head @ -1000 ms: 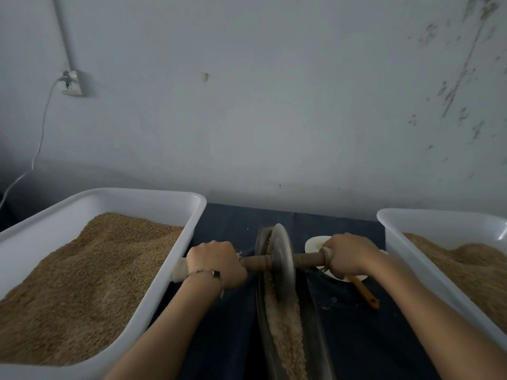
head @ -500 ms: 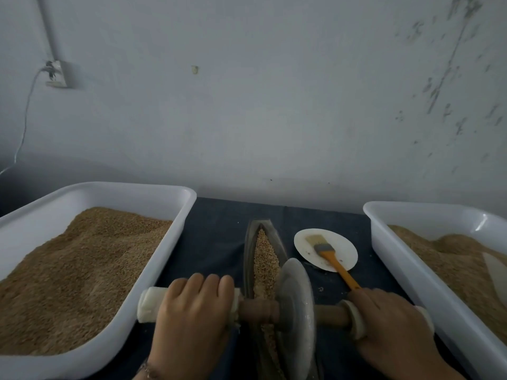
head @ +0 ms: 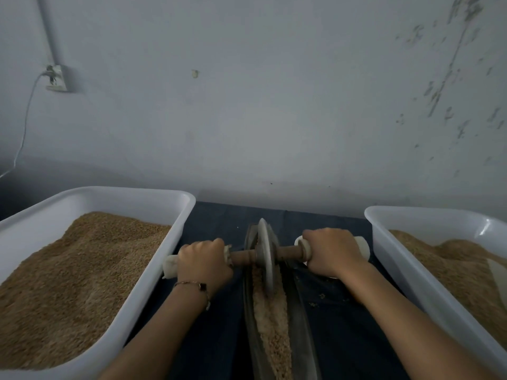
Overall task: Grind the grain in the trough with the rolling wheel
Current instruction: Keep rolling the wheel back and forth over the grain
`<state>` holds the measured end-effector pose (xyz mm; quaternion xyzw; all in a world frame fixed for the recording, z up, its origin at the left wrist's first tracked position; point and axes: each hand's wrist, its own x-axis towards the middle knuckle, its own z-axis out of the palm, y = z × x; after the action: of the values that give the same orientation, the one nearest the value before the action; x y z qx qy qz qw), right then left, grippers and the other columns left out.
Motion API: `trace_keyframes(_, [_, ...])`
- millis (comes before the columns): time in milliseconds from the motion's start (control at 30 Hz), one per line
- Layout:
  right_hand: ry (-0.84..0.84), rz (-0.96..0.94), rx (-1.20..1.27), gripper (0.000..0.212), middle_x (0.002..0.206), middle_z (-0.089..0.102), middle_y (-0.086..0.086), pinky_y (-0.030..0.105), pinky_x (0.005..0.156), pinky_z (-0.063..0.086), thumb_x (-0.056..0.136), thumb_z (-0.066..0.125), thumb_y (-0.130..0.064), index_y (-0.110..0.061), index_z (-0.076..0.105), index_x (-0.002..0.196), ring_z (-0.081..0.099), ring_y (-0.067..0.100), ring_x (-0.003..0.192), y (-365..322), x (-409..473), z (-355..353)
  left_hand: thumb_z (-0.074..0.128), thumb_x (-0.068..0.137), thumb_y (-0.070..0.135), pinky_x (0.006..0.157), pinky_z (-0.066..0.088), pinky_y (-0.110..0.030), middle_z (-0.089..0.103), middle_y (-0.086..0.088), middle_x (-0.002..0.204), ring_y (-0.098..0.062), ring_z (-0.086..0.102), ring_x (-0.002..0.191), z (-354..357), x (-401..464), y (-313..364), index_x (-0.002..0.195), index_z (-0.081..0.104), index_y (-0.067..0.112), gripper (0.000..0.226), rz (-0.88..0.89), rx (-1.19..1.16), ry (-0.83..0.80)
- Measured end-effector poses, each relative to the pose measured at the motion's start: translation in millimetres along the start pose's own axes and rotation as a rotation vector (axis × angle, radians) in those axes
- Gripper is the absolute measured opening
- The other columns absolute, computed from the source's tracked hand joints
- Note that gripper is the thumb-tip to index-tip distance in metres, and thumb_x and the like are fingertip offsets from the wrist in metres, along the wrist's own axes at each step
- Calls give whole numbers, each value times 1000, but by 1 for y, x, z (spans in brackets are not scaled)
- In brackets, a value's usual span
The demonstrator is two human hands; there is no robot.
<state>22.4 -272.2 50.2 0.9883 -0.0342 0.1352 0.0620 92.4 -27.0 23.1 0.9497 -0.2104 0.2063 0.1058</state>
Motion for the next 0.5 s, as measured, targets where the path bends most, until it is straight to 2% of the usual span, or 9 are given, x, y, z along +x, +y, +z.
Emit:
trace_keyframes(100, [102, -9, -48, 20, 78, 57, -9, 29, 59, 32, 70, 62, -30, -30, 44, 79, 46, 14, 66, -7, -7, -1, 52, 85, 39, 62, 35, -25, 51, 12, 71, -8, 48, 65, -1, -8, -1, 74, 41, 28, 20, 5, -11, 11])
trace_keyframes(200, [202, -39, -59, 25, 84, 62, -6, 28, 64, 37, 67, 72, -24, -23, 56, 86, 58, 16, 74, -16, -38, -3, 57, 85, 38, 62, 31, -26, 52, 11, 73, -9, 44, 65, -11, -32, -2, 77, 43, 27, 19, 70, 0, 50])
trace_keyframes(300, [335, -93, -12, 43, 70, 64, -1, 29, 54, 43, 41, 87, -17, -17, 63, 76, 59, 18, 60, -21, -82, -7, 84, 56, 25, 50, 38, -27, 53, 6, 56, -14, 49, 48, -26, -67, -4, 64, 52, 21, 33, 209, -59, 103])
trace_keyframes(400, [359, -146, -3, 45, 62, 58, -6, 24, 49, 37, 36, 89, -18, -22, 59, 69, 53, 13, 52, -19, -113, -13, 87, 33, 23, 42, 35, -26, 48, 7, 48, -17, 47, 40, -39, -95, -3, 56, 50, 20, 44, 272, -43, 107])
trace_keyframes(500, [331, -169, 2, 46, 58, 52, -10, 21, 50, 28, 32, 87, -16, -26, 55, 64, 48, 10, 49, -16, -123, -22, 85, 23, 28, 39, 31, -25, 45, 8, 45, -14, 47, 37, -45, -103, -6, 53, 47, 22, 48, 300, -47, 52])
